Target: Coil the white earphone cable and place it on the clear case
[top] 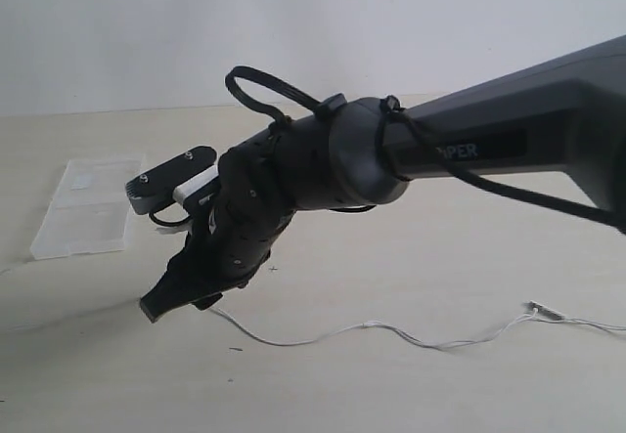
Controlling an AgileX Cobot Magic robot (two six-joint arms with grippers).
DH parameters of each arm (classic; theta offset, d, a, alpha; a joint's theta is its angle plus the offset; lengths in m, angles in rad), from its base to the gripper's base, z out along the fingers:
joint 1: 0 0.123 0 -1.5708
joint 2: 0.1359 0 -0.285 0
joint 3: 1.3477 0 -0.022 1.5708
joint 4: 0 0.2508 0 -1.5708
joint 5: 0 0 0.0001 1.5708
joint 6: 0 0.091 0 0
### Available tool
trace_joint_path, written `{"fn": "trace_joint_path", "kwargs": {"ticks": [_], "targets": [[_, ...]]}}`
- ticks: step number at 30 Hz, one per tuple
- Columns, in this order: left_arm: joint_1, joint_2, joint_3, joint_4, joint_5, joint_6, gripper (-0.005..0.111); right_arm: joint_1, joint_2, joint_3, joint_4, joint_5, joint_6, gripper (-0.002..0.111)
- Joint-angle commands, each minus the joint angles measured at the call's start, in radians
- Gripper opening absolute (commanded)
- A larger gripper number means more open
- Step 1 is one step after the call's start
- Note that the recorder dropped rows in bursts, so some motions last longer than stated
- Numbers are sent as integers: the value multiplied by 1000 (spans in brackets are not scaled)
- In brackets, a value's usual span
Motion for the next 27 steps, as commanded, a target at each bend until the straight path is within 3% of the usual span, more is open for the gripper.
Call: {"fn": "trace_joint_path", "kwargs": {"ticks": [1, 20, 27], "targets": [[-1, -4, 0, 1, -1, -1, 0, -4, 16, -9, 49, -16, -27, 47], [-1, -4, 0, 1, -1, -1, 0, -4, 75, -9, 80, -102, -43, 47], [-1, -4, 0, 1, -1, -1, 0, -4, 75, -9, 78, -106, -43, 42]]}}
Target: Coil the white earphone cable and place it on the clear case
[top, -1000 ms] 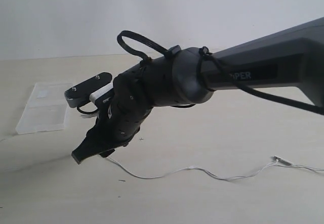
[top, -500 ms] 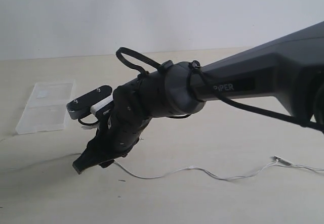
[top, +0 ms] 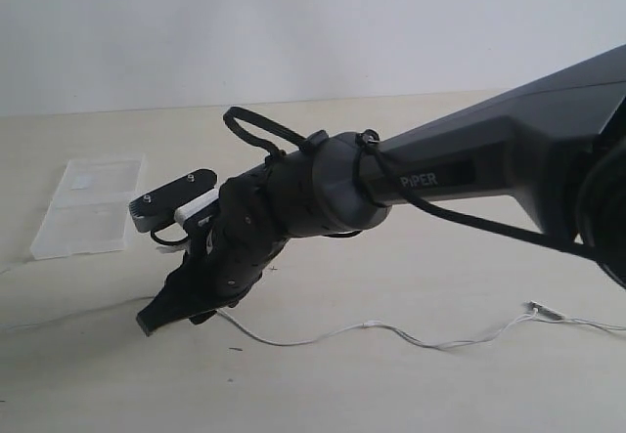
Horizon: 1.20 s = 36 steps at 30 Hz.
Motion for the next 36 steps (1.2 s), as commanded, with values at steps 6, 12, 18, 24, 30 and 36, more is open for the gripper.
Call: {"fn": "trace_joint_path", "kwargs": {"ticks": [6, 12, 18, 24, 30, 36], "targets": [[-1, -4, 0, 1, -1, -1, 0, -4, 14, -8, -4, -12, -11, 42], [-1, -4, 0, 1, -1, -1, 0, -4, 34, -8, -4, -12, -11, 42], [-1, -4, 0, 1, -1, -1, 0, -4, 34, -8, -4, -6, -11, 27], [-1, -4, 0, 1, -1, -1, 0, -4, 34, -8, -35, 40, -11, 2], [-1, -4, 0, 1, -1, -1, 0, -4, 14, -8, -93, 83, 37, 0], [-1, -4, 0, 1, -1, -1, 0, -4, -156, -8, -109, 87, 78, 0]]}}
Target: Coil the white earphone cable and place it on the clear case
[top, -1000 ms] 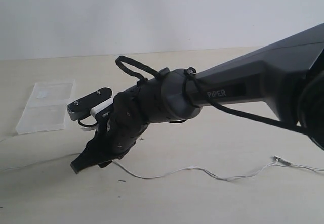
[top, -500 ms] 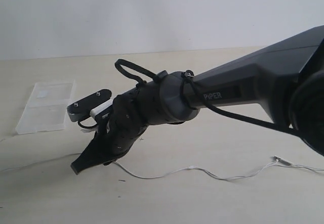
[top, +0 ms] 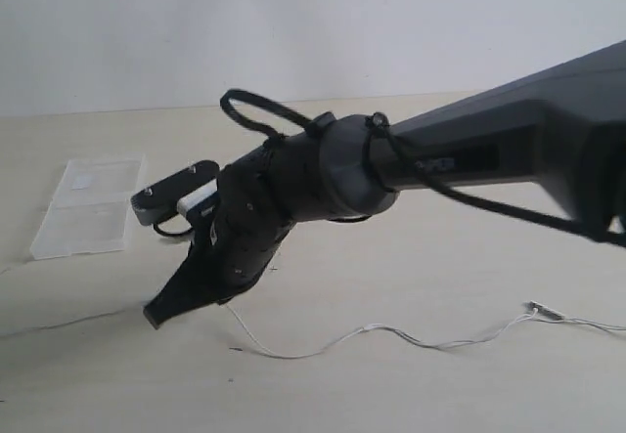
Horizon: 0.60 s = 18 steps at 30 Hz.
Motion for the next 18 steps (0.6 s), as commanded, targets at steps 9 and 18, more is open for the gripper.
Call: {"fn": "trace_joint_path", "kwargs": {"ticks": [9, 18], "targets": [[-1, -4, 0, 1, -1, -1, 0, -4, -557, -2, 65, 7, 9, 0], [-1, -4, 0, 1, -1, -1, 0, -4, -819, -64, 130, 25, 0, 0]]}}
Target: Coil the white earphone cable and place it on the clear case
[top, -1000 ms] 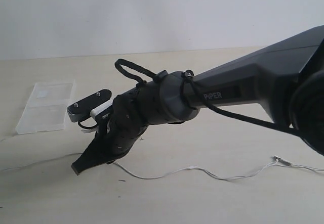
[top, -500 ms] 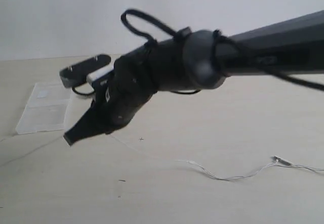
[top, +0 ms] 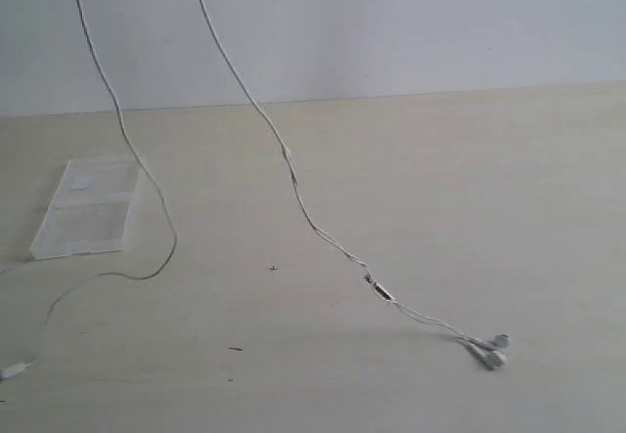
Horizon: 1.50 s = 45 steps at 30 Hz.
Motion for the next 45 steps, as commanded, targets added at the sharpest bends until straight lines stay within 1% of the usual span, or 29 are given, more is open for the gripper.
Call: {"fn": "trace_joint_path", "kwargs": {"ticks": [1, 5, 9, 15, 22, 26, 28, 31, 33, 36, 43, 44, 45], "targets": [[-1, -4, 0, 1, -1, -1, 0, -4, -59, -25, 9, 28, -11, 0], [-1, -4, 0, 1, -1, -1, 0, -4, -85, -57, 11, 83, -34, 0], [-1, -4, 0, 1, -1, -1, 0, -4, -108, -88, 27, 88, -46, 0], [-1, -4, 0, 6, -1, 57, 0, -4, -122, -166, 48, 142, -61, 0], [-1, -4, 0, 6, -1, 57, 0, -4, -129, -250, 54, 166, -72, 0], [-1, -4, 0, 56, -2, 145, 0, -4, -129, -278, 80, 166, -79, 0], [-1, -4, 0, 55, -2, 154, 0, -4, -129, -288, 80, 171, -79, 0], [-1, -4, 0, 62, -10, 212, 0, -4, -129, -288, 80, 176, -79, 0], [-1, -4, 0, 62, -45, 221, 0, -4, -129, -288, 80, 184, -86, 0], [-1, -4, 0, 55, -160, 217, 0, -4, -129, -288, 80, 186, -86, 0], [-1, -4, 0, 55, -510, 210, 0, -4, -129, -288, 82, 187, -88, 0], [-1, -4, 0, 55, -564, 193, 0, -4, -129, -288, 82, 187, -88, 0], [-1, -4, 0, 55, -622, 128, 0, -4, -129, -288, 100, 187, -91, 0]]}}
